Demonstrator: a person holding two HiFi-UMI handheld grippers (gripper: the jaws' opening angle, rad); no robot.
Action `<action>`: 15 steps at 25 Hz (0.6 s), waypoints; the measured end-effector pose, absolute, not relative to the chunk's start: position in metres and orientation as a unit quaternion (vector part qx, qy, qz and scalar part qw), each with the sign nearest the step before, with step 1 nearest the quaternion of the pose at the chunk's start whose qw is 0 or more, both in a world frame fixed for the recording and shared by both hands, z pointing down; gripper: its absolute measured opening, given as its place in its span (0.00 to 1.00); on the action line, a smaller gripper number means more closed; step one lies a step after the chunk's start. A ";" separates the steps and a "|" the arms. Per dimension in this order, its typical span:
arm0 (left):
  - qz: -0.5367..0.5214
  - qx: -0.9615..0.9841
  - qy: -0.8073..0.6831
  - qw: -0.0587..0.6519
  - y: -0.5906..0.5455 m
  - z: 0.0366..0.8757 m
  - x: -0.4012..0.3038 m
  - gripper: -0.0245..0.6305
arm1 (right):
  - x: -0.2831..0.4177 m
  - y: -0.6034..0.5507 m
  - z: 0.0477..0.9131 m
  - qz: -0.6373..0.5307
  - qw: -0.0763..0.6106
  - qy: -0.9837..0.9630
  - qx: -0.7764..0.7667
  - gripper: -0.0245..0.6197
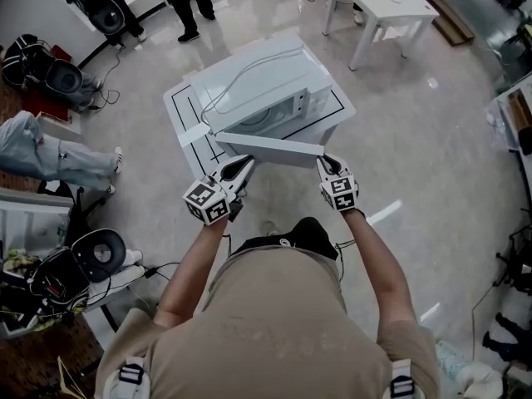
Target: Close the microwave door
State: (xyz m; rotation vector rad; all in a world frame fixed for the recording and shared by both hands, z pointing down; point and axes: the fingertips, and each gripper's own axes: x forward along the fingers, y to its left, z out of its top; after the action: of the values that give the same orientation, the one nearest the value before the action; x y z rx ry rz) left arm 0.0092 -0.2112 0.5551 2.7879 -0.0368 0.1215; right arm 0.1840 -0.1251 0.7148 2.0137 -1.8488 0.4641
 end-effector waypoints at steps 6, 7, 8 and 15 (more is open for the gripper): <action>0.053 0.983 -0.030 0.171 -0.226 0.559 0.024 0.05 | 0.203 -0.143 0.714 0.153 0.195 -0.672 0.697 0.10; 0.052 0.983 -0.035 0.170 -0.230 0.560 0.027 0.05 | 0.207 -0.147 0.712 0.146 0.199 -0.676 0.694 0.10; 0.051 0.983 -0.042 0.171 -0.235 0.561 0.031 0.05 | 0.211 -0.152 0.710 0.136 0.205 -0.679 0.692 0.10; 0.046 0.976 -0.104 0.183 -0.255 0.550 0.060 0.05 | 0.234 -0.181 0.703 0.069 0.245 -0.694 0.674 0.22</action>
State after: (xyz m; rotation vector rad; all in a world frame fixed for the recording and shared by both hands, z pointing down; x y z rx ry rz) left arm 0.0604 -0.2553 0.5502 2.7542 -0.2921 0.1283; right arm 0.2343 -0.1814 0.7025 1.8402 -1.8934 0.1878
